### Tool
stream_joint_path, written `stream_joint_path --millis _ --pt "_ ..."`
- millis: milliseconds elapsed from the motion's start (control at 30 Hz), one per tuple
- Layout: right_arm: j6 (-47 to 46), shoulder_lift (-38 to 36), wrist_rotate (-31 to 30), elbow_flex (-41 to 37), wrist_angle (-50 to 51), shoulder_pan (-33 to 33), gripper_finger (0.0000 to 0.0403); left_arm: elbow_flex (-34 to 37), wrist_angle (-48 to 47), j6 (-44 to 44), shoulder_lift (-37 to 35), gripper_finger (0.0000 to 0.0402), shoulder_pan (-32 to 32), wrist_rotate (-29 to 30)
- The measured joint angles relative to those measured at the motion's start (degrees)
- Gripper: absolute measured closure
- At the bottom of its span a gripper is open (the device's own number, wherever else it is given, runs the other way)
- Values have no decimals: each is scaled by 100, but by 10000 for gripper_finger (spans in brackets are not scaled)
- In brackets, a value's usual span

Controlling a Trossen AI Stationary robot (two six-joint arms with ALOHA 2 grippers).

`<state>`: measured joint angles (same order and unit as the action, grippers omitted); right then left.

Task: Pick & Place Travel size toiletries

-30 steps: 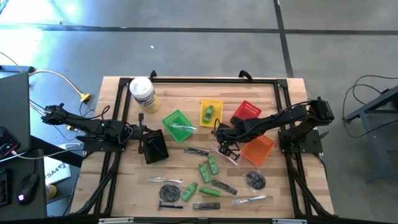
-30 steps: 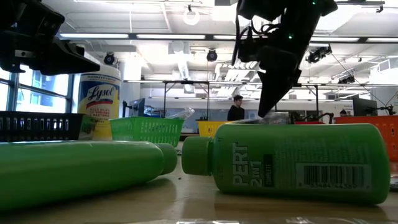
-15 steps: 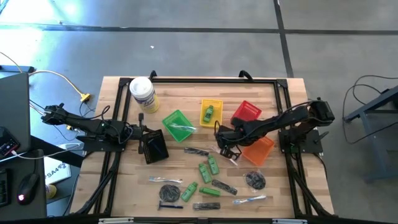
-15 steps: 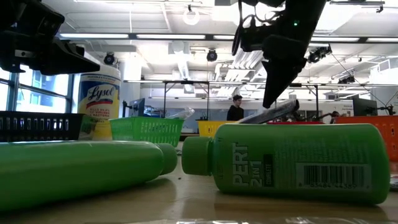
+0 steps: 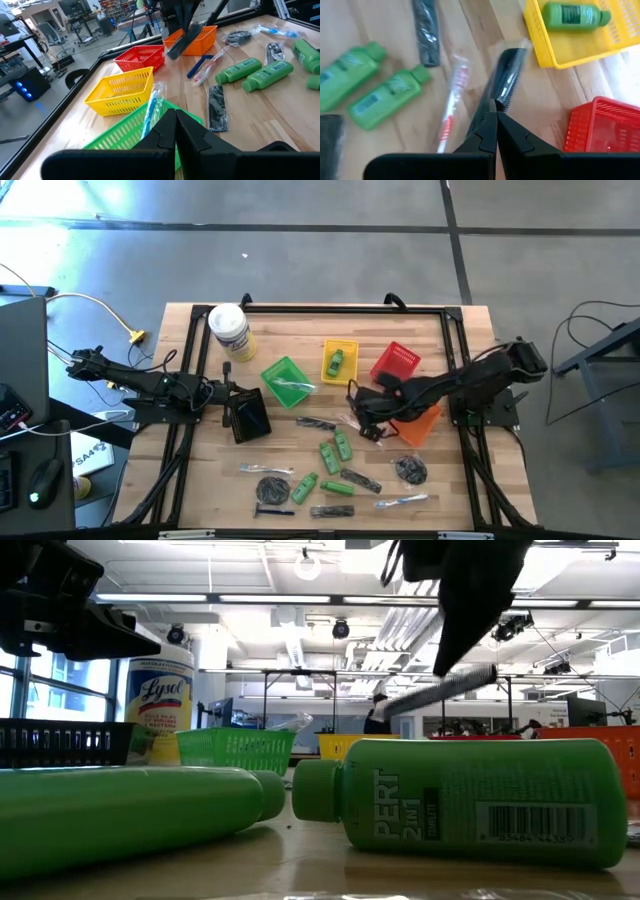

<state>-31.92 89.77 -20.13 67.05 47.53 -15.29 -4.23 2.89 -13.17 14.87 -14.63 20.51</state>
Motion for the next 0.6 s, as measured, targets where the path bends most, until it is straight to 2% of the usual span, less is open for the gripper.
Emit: stream_joint_path --millis 300,600 --pt "94 -989 -203 -61 -22 -238 400 0 1 22 -1 402 0 4" --pt "78 -2101 -251 -554 0 -233 400 2 0 105 0 402 0 4"
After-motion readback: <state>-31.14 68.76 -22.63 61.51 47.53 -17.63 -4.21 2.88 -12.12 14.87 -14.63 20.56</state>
